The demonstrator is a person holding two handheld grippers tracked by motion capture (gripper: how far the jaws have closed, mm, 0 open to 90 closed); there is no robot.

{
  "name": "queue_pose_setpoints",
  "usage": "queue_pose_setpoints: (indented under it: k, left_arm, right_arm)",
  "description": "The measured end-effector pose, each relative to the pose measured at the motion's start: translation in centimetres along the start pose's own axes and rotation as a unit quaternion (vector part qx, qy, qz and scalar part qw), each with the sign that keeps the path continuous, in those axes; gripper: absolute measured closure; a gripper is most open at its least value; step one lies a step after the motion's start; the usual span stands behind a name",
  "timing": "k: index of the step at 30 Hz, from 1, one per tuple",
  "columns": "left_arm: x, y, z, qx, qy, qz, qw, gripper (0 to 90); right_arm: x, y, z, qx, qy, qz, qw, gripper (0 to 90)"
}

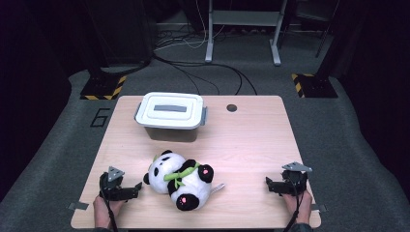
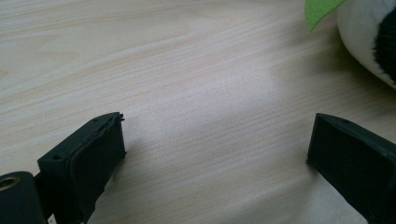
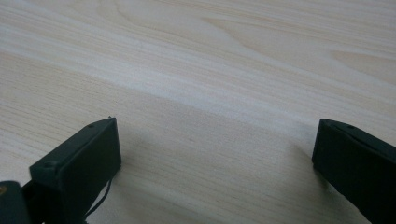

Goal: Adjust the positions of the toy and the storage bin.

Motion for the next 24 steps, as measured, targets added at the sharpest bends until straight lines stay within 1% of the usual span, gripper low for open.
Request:
queue_pose_setpoints:
  k: [11,15,16,17,18,20,24]
  left_arm:
    - [0.01,0.03,0.01,0.0,-0.001,0.002,1.0,3.6]
    - [-0.07,0.2,0.01,-0.008,-0.007,0.005,0.9999,3.5]
    - [-0.06,0.13,0.05,-0.002,-0.005,0.004,1.0,3.4]
    - [-0.08,0.16,0.06,-0.003,-0.006,0.005,1.0,3.4]
    - [-0.15,0.31,0.06,-0.01,-0.007,0.007,0.9999,3.3]
    - [-0.17,0.44,0.05,-0.012,-0.009,0.006,0.9999,3.3]
    - [-0.2,0.91,-0.09,-0.007,-0.009,0.009,0.9999,3.3]
  right_arm:
    - [-0.02,0.0,0.0,0.001,0.001,0.0,1.0,0.9]
    - [-0.02,0.0,-0.01,0.001,0.001,0.0,1.0,0.9]
    - [-0.02,0.0,-0.01,0.001,0.001,0.0,1.0,0.9]
    - [-0.02,0.0,-0.01,0.001,0.001,0.0,1.0,0.9]
    - [-0.02,0.0,-0.01,0.001,0.001,0.0,1.0,0.9]
    - [-0.02,0.0,-0.01,0.001,0.001,0.0,1.0,0.9]
    - [-0.02,0.0,-0.01,0.001,0.001,0.0,1.0,0.9]
Point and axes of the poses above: each handheld gripper's, and its own axes: y roughly backward along the jaws, z roughly out of its underside, x roughly to its right, the point moved 1 cm from there along -y, roughly forward along the jaws
